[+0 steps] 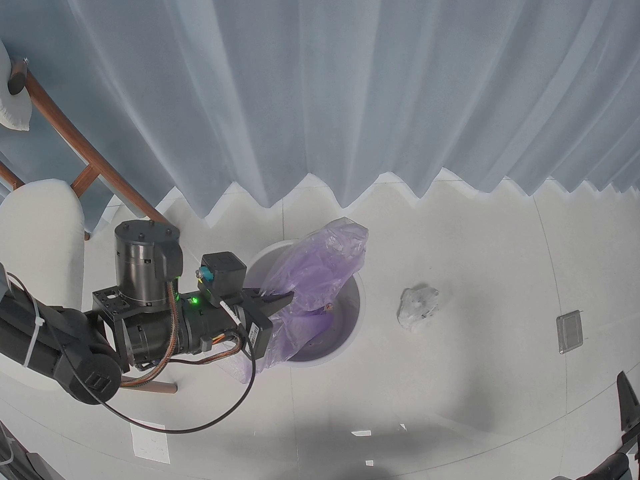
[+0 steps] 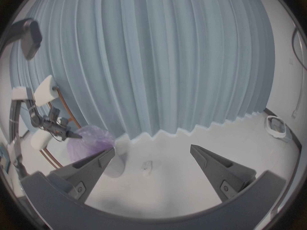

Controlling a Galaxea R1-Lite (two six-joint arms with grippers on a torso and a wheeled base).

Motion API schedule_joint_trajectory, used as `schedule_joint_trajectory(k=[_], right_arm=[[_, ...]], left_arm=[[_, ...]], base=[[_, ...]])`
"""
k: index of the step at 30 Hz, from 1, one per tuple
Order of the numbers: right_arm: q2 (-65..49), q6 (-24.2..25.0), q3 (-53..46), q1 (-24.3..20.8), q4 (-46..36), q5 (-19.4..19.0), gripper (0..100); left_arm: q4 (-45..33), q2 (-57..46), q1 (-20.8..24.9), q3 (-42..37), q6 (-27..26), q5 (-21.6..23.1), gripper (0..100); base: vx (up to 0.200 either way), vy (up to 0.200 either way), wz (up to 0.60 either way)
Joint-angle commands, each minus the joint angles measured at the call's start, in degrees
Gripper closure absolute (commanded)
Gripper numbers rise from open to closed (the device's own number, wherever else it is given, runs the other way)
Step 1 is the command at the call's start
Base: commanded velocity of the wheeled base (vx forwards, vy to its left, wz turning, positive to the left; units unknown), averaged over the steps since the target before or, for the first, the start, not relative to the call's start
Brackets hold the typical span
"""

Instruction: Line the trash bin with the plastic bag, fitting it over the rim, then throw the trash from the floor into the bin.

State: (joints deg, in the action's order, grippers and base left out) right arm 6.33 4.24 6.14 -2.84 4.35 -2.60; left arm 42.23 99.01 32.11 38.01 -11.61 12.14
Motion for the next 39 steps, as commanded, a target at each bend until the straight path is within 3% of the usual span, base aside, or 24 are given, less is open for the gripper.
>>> schedule_joint_trajectory(k=[1,4,15,23,24,29,39], right_arm=[[43.51,14.04,20.84,-17.55,6.63,-1.01,0],[53.44,14.04,24.0,-23.26,6.9,-1.71,0],[70.4,14.57,28.48,-33.28,7.51,-6.1,0],[79.45,14.13,31.65,-35.57,10.33,-6.1,0],[83.5,14.39,33.06,-37.15,15.95,-5.75,0],[90.88,14.3,37.01,-37.24,24.12,-5.31,0],[96.86,14.57,45.98,-36.71,22.72,-0.66,0]], left_arm=[[2.33,1.36,1.64,-1.54,-0.44,1.92,100],[4.09,1.62,1.64,-1.8,-0.44,1.92,100],[5.76,1.27,1.64,-2.15,-0.35,2.01,100],[5.76,1.36,1.46,-2.59,-0.35,2.01,100],[5.76,1.45,1.73,-2.68,-0.35,2.01,100],[5.76,1.71,1.64,-2.24,-0.44,2.01,100],[6.29,1.71,1.64,-2.24,-0.44,2.01,100]], base=[[0.0,0.0,0.0],[0.0,0.0,0.0],[0.0,0.0,0.0],[0.0,0.0,0.0],[0.0,0.0,0.0],[0.0,0.0,0.0],[0.0,0.0,0.0]])
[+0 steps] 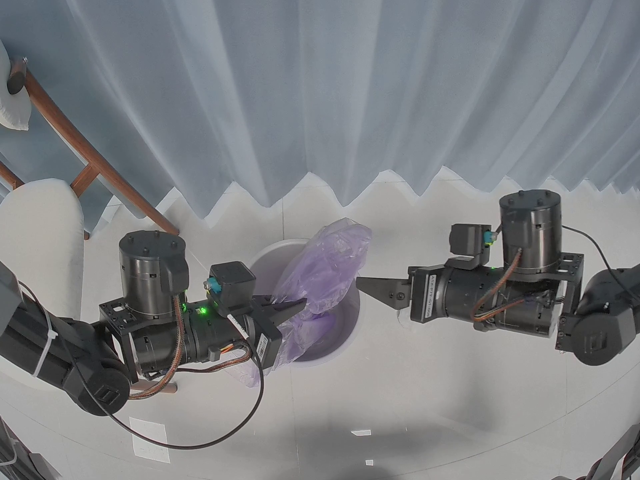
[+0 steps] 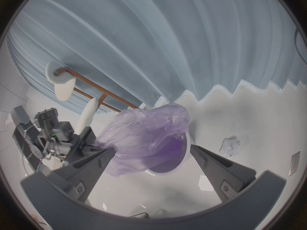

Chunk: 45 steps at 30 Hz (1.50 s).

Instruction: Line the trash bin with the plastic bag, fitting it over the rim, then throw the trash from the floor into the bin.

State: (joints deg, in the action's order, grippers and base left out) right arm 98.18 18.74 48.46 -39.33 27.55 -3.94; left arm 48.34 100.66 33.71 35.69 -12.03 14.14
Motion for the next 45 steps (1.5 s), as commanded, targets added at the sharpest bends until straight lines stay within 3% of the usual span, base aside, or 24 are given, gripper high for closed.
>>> schedule_joint_trajectory(k=[1,14,23,33,37,45], right_arm=[[5.0,0.07,3.75,-0.22,-0.48,0.69,0],[14.05,0.07,17.9,0.3,-4.17,4.82,0],[16.69,0.07,21.77,0.3,-6.81,7.89,0],[18.36,0.07,29.94,6.19,-10.06,10.62,0],[18.18,0.07,29.68,5.31,-10.15,10.62,0],[17.31,0.6,28.97,-1.1,-10.41,10.71,0]], left_arm=[[0.18,0.06,0.04,0.08,-0.01,0.01,100],[0.27,0.33,0.04,0.17,-0.01,0.01,100],[0.44,0.24,0.13,0.08,-0.1,0.01,100],[0.44,-0.02,0.13,-0.1,-0.36,0.01,100],[0.53,0.33,0.39,0.25,-0.45,0.01,100],[0.53,0.86,0.75,0.52,-0.8,-0.17,100]], base=[[0.0,0.0,0.0],[0.0,0.0,0.0],[0.0,0.0,0.0],[0.0,0.0,0.0],[0.0,0.0,0.0],[0.0,0.0,0.0]])
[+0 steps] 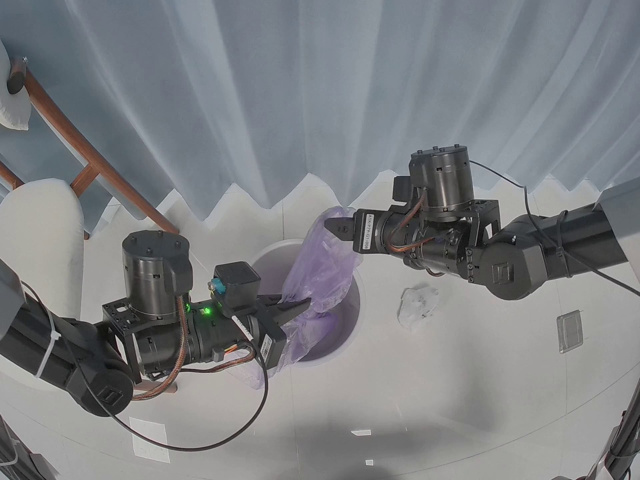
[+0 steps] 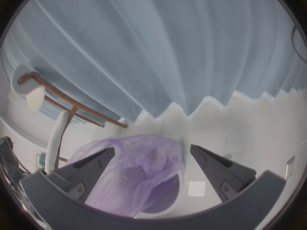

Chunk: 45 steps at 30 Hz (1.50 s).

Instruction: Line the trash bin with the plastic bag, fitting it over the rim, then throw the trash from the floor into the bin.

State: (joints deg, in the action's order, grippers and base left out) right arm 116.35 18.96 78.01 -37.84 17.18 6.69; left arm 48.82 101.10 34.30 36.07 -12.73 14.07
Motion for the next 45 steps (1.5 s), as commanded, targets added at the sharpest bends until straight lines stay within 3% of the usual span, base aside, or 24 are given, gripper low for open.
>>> schedule_joint_trajectory(k=[1,5,15,22,23,37,43,45], right_arm=[[-0.86,0.64,-0.93,-3.21,-0.04,0.25,0],[-0.77,1.35,-2.33,-5.14,0.05,2.18,0],[1.07,1.61,-1.72,-4.17,0.05,3.33,0],[1.51,1.61,-0.84,-2.85,0.05,3.85,0],[1.51,1.52,-0.84,-2.77,0.05,3.85,100],[-2.09,2.75,-1.72,-2.77,0.05,3.41,100],[-3.93,2.84,-2.86,0.05,0.14,1.74,100],[-4.11,3.1,-3.21,0.84,0.14,-0.8,100]], left_arm=[[0.04,0.5,0.15,0.14,-0.11,-0.09,100],[0.04,0.24,0.15,0.23,0.07,-0.09,100],[1.54,-0.99,0.15,-0.21,0.25,0.35,100],[1.63,-1.43,0.06,-0.65,-1.16,4.13,100],[1.63,-1.43,0.15,-0.56,-1.34,4.13,100],[1.27,-0.11,-3.02,-0.39,-1.34,1.93,100],[0.83,0.68,-5.3,1.28,-1.25,0.52,100],[0.75,1.21,-5.56,2.34,-0.98,0.43,100]], base=[[0.0,0.0,0.0],[0.0,0.0,0.0],[0.0,0.0,0.0],[0.0,0.0,0.0],[0.0,0.0,0.0],[0.0,0.0,0.0],[0.0,0.0,0.0],[0.0,0.0,0.0]])
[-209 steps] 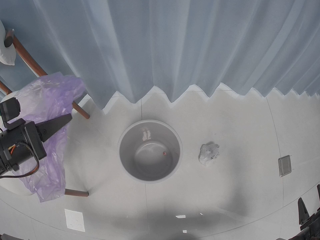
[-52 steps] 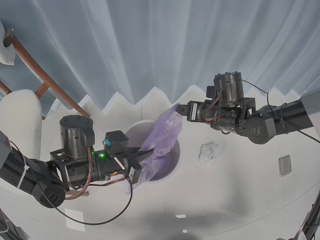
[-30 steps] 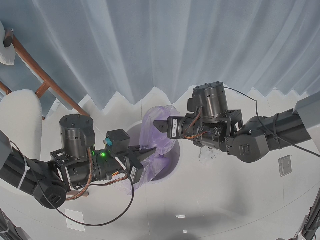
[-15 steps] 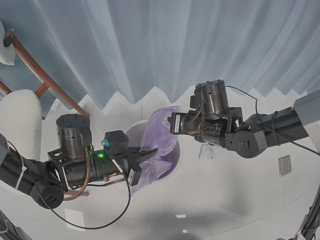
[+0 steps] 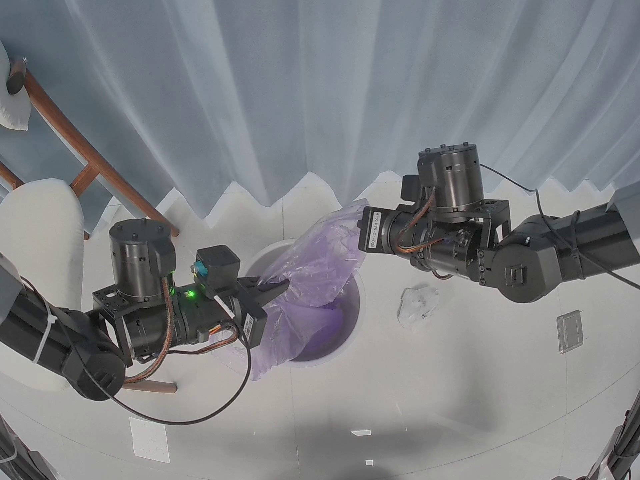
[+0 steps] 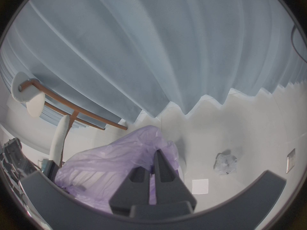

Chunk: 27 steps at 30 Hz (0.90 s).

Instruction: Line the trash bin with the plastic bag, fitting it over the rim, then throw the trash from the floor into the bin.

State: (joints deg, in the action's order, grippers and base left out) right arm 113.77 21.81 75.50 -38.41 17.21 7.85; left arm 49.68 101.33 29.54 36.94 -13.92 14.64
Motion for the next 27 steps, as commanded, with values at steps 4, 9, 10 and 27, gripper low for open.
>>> schedule_joint_trajectory(k=[4,9,10,27], right_arm=[[-1.19,0.69,-1.05,2.64,0.1,-4.6,100],[-0.66,1.13,-1.76,3.52,0.19,-9.17,100],[-0.57,1.13,-1.84,3.78,0.19,-9.96,100],[-3.3,0.25,-9.49,5.63,0.89,-14.0,100]], left_arm=[[-0.02,2.73,-0.53,2.7,0.21,-1.28,100],[0.16,4.58,-0.27,3.32,0.21,-1.98,100],[0.33,4.76,-0.27,3.05,0.3,-1.98,100],[-0.11,-2.1,-3.35,-4.95,5.48,-3.48,0]], base=[[0.0,0.0,0.0],[0.0,0.0,0.0],[0.0,0.0,0.0],[0.0,0.0,0.0]])
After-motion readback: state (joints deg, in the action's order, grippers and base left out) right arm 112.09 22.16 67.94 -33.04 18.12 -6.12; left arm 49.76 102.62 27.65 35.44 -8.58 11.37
